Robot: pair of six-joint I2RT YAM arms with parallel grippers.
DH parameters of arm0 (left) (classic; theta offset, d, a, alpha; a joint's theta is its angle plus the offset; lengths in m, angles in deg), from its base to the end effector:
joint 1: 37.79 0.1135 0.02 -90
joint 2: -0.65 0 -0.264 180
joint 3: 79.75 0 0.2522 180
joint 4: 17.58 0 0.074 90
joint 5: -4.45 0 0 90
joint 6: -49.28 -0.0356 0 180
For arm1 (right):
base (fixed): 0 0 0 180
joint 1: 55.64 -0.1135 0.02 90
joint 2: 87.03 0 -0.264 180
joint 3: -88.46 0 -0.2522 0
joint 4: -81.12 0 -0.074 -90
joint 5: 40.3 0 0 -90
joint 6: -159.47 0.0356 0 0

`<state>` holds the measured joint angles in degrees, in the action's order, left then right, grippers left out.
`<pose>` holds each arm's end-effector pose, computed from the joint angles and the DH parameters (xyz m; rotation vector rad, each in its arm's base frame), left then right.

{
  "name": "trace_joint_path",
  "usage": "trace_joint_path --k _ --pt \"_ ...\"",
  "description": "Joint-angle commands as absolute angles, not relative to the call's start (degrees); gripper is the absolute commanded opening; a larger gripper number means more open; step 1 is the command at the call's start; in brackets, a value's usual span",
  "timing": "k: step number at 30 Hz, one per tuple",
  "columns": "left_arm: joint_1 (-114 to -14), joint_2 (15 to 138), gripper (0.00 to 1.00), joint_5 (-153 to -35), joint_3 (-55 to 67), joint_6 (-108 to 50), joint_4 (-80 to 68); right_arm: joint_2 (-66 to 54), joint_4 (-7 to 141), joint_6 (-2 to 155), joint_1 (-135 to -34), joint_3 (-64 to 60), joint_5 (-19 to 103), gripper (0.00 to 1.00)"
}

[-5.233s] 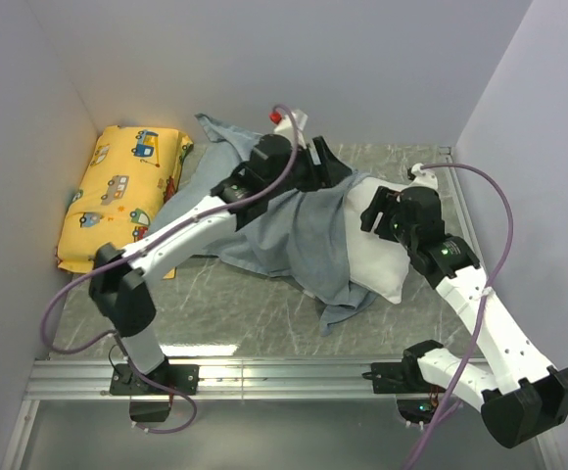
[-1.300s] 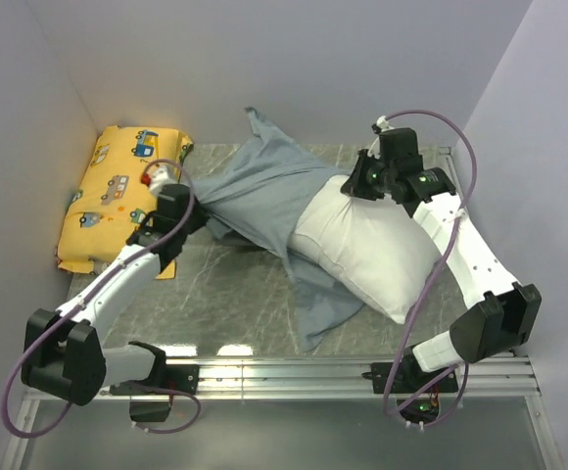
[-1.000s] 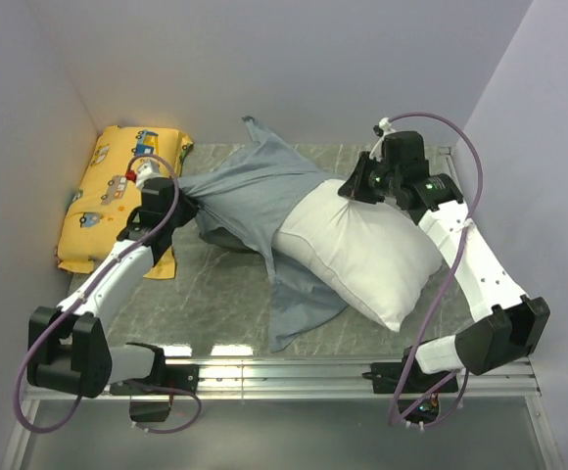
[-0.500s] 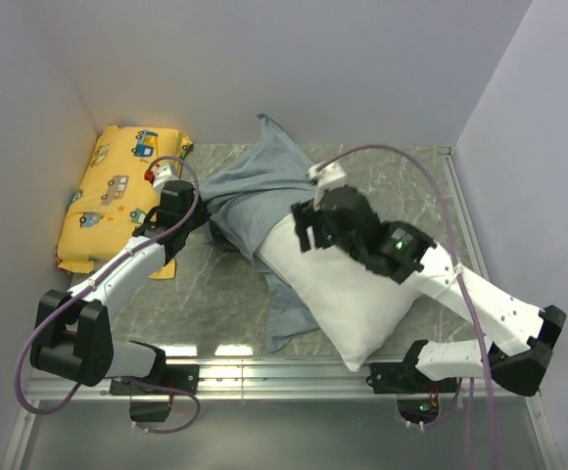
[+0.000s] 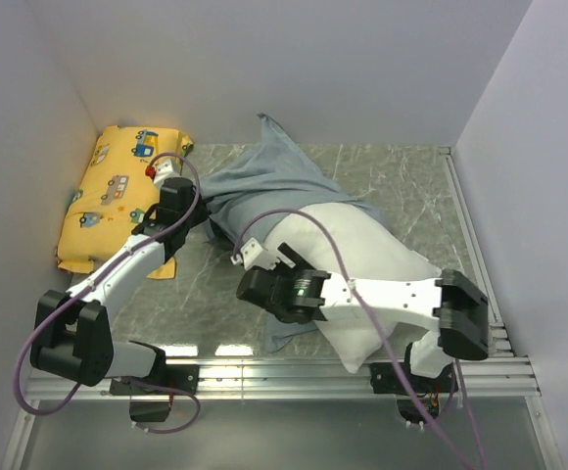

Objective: Remove the pillowcase from the pillow

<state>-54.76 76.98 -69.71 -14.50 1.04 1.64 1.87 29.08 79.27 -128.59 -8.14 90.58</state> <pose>0.2884 -0.0778 0.2669 -0.6111 2.0038 -0.3345 0.1161 0.2992 0.2681 -0.9732 2.0511 -0.1969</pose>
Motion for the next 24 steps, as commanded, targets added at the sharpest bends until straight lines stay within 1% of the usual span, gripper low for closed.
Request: trace_joint_path --k 1,3,4,5,6,7,8,10,11,12,13,15,16,17,18,19,21,22,23,24 --pt "-54.93 75.36 0.01 -70.52 -10.88 0.06 0.84 7.51 26.15 82.73 -129.12 -7.3 102.75 0.92" --pt "-54.93 74.57 0.01 -70.7 -10.53 -0.11 1.45 11.3 21.67 86.68 -126.93 -6.16 106.98 0.9" --pt "-54.93 74.13 0.01 -70.26 -10.18 -0.28 1.63 11.93 21.05 86.95 -126.22 -5.54 107.53 0.87" --pt "-54.93 73.69 0.01 -70.08 -10.0 -0.46 2.07 12.37 20.35 86.96 -124.39 -5.19 107.88 0.82" --pt "-54.93 72.81 0.0 -69.99 -9.57 -0.55 2.33 12.37 19.99 86.35 -123.67 -4.58 106.32 0.59" --pt "-54.93 72.37 0.0 -69.91 -8.6 -0.72 2.94 12.03 20.16 85.47 -122.97 -3.18 105.78 0.42" --pt "-54.93 71.84 0.01 -69.91 -7.9 -1.07 3.39 11.41 20.51 83.98 -121.92 -2.29 105.08 0.18" --pt "-54.93 71.4 0.01 -69.47 -5.01 -1.69 5.05 8.26 20.43 81.96 -120.86 2.08 100.1 0.07" --pt "-54.93 71.05 0.01 -68.25 -3.69 -2.74 5.67 6.76 20.86 79.77 -120.59 3.85 98.32 0.0" --pt "-54.93 70.87 0.0 -67.54 -2.19 -3.36 6.28 3.44 20.69 78.88 -119.9 5.87 96.39 0.0" --pt "-54.93 70.7 0.0 -66.92 0.95 -3.97 7.07 1.58 20.52 78.09 -119.54 10.85 89.76 0.0" --pt "-54.84 70.61 0.0 -65.52 4.74 -6.34 8.83 -3.59 20.69 76.06 -117.53 18.58 82.0 0.0" --pt "-54.93 70.7 0.0 -65.25 9.11 -7.13 9.45 -5.01 20.52 75.8 -116.47 20.98 78.82 0.0" --pt "-54.93 70.96 0.01 -65.16 11.42 -8.53 10.85 -6.07 19.99 75.88 -115.33 23.27 73.05 0.0" --pt "-54.93 71.83 0.0 -65.16 13.79 -9.33 11.47 -7.91 19.9 76.32 -114.1 25.2 71.17 0.0" --pt "-54.93 72.45 0.01 -66.55 18.25 -10.04 12.0 -8.71 19.9 77.02 -110.17 27.23 69.75 0.0" --pt "-55.02 75.51 0.01 -68.31 22.32 -11.62 13.92 -10.81 21.04 80.26 -104.1 24.81 63.87 0.0" --pt "-55.02 76.75 0.03 -70.67 25.82 -12.58 14.72 -11.52 22.0 82.28 -98.24 22.26 61.85 0.0" --pt "-55.11 79.46 0.03 -72.0 27.42 -12.94 15.6 -12.23 25.14 83.17 -94.7 19.1 57.74 0.0" --pt "-55.19 80.79 0.02 -73.06 28.48 -13.12 17.0 -12.84 26.83 83.96 -91.88 12.2 55.18 0.0"
